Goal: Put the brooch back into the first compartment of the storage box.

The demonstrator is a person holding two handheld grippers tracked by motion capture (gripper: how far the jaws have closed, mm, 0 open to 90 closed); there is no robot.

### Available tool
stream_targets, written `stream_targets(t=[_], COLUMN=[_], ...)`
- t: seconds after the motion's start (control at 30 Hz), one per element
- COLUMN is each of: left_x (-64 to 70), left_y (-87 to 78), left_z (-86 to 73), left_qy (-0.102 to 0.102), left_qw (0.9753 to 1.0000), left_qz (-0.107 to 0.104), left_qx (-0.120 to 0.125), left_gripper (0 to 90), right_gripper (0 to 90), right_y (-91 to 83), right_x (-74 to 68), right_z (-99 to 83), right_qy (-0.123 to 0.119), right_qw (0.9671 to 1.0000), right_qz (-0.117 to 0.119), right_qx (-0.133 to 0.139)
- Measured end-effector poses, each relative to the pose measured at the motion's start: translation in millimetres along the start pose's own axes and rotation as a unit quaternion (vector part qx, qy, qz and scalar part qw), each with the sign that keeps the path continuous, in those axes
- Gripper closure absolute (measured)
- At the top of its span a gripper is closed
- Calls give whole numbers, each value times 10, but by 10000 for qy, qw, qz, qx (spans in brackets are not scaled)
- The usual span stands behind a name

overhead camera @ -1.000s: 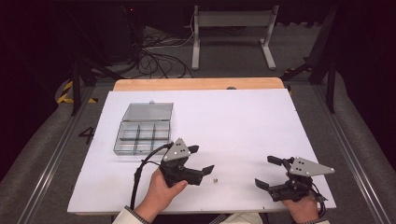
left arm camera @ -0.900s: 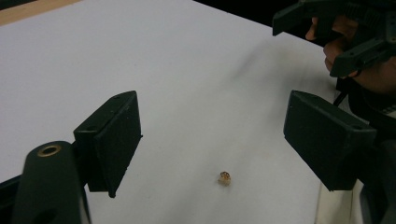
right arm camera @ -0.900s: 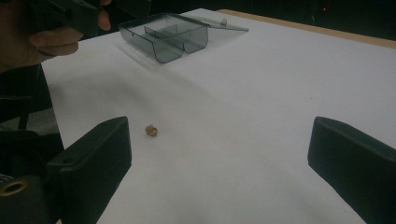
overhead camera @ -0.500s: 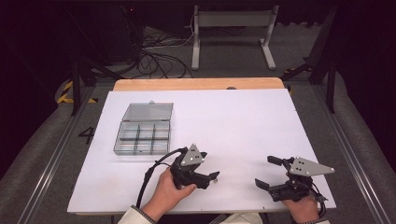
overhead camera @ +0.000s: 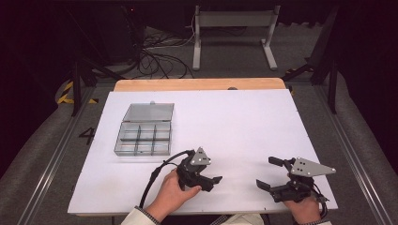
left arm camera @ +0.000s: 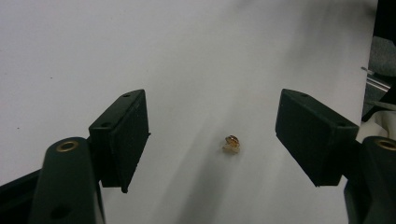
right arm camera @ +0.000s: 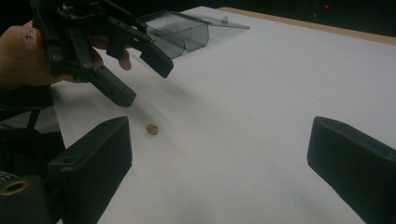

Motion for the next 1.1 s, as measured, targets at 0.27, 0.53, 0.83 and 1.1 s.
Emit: stream_targets(t=[0.27, 0.53, 0.83, 1.1], left_x=[23, 52, 85, 125], left_y=[70, 140, 224, 267], left_z=[-23, -32, -61, -65], left_qy=[54, 155, 249, 362], left_qw=[9997, 9990, 9970, 9960], left_qz=[-100, -168, -335, -309], left_qx=[-229, -385, -646, -759], left_gripper=[304, 342, 421, 496], right_gripper=[74, 75, 77, 77], right_y=[-4, -1, 0, 4], right_x=[-3, -1, 1, -2], right_z=[2, 0, 0, -3], right_qy=[5, -4, -11, 3], right_qw=[10000, 10000, 10000, 10000], right_qz=[10, 17, 39, 43], right_qx=[10, -8, -11, -43])
Point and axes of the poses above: each handheld gripper's, and its own axes: y roughly forward along the jaws, z roughly out of its top, x roughly to its right, the point moved 2 cm from there along y, roughly forward along the jaws, and after that the axes turned 10 degrees about y, right-handed, at the moved point
